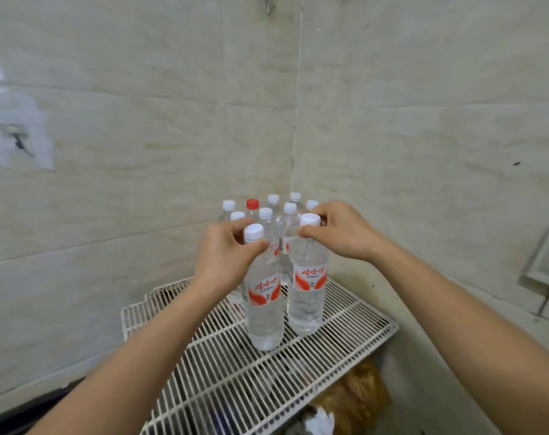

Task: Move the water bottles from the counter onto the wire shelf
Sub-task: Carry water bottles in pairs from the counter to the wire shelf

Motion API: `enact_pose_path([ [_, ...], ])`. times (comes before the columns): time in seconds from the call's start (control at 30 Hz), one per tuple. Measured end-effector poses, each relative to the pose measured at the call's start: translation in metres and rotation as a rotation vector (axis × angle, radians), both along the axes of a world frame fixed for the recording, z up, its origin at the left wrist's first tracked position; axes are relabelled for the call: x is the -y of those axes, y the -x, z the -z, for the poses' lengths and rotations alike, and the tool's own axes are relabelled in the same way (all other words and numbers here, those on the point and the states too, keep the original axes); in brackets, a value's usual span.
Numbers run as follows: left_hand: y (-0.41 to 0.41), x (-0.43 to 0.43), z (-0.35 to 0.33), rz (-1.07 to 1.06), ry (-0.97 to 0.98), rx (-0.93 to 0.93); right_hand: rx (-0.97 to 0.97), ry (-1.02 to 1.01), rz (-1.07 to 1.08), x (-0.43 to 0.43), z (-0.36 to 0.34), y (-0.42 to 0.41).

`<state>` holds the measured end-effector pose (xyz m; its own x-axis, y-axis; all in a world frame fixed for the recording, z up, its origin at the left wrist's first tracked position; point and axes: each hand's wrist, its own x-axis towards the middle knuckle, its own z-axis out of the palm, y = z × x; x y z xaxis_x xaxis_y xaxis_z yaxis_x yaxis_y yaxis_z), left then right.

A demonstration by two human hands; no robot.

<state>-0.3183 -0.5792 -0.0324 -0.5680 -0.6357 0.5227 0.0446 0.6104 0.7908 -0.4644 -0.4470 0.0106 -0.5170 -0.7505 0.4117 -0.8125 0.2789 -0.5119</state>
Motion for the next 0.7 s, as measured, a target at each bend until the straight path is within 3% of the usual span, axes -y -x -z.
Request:
enact_pose_path([
  [0.33, 0.124, 0.001, 0.017, -0.095, 0.061, 0.077, 0.098, -0.057, -0.049, 0.016, 0.020, 0.131],
  [0.7, 0.183, 0.007, 0.023, -0.115, 0.086, 0.117, 0.163, -0.083, -0.075, 0.044, 0.034, 0.192],
])
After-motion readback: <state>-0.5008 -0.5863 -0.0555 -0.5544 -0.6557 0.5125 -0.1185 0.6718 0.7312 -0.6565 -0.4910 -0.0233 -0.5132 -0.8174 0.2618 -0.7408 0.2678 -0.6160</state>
